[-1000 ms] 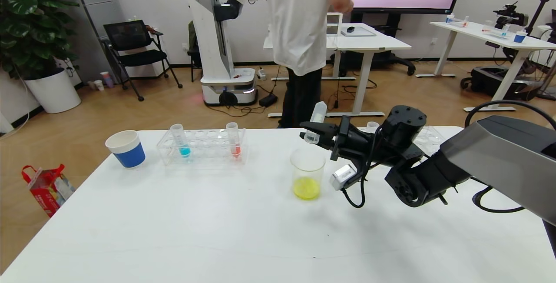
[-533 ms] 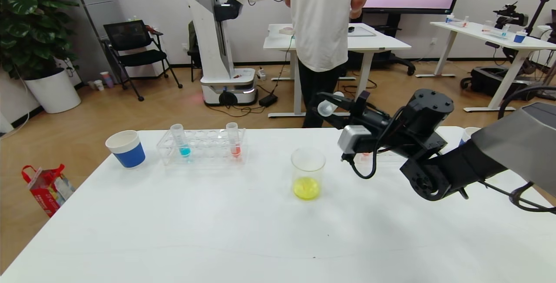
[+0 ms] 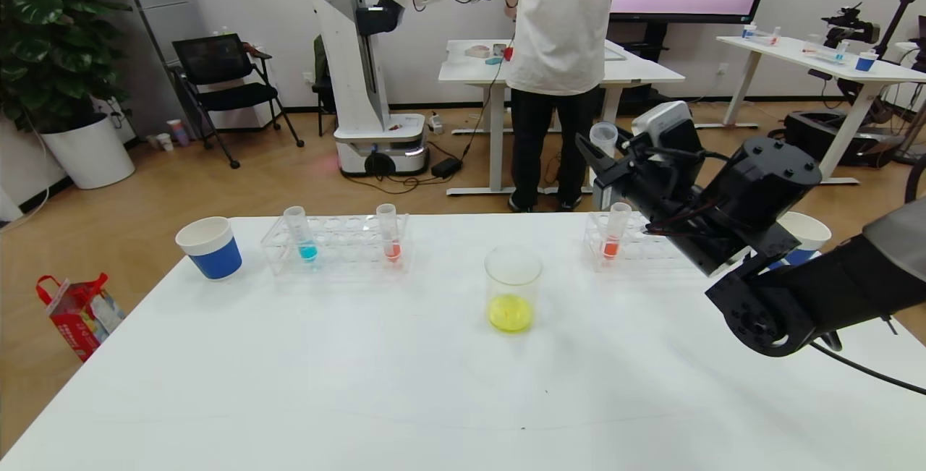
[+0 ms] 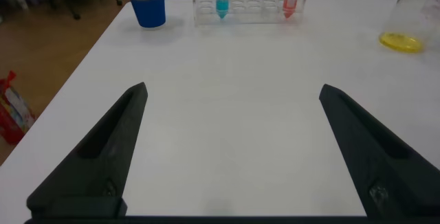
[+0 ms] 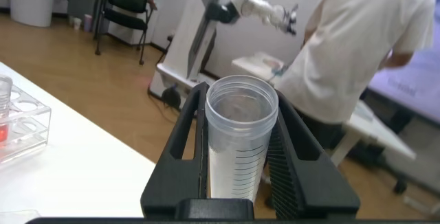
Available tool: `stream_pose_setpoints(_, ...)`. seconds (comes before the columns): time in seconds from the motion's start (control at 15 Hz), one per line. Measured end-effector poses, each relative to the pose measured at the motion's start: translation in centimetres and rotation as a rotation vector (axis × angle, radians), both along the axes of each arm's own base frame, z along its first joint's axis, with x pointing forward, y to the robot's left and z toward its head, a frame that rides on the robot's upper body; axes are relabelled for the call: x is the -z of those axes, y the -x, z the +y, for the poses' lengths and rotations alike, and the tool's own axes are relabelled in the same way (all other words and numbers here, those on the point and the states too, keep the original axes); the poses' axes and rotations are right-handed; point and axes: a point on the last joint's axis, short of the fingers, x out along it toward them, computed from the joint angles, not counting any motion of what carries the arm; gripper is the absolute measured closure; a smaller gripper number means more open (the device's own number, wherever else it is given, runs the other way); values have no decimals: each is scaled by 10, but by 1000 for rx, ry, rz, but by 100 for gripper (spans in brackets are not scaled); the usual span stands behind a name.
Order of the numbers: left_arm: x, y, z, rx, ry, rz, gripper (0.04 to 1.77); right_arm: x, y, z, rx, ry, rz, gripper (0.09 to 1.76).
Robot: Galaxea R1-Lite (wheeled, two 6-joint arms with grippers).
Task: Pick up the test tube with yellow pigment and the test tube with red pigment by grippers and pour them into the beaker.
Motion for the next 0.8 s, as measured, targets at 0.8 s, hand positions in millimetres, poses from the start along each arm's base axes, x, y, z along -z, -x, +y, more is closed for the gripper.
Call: stream_pose_setpoints(0.8,0,0,0,0,0,0,7,-35,15,-108,294,-288,292,134)
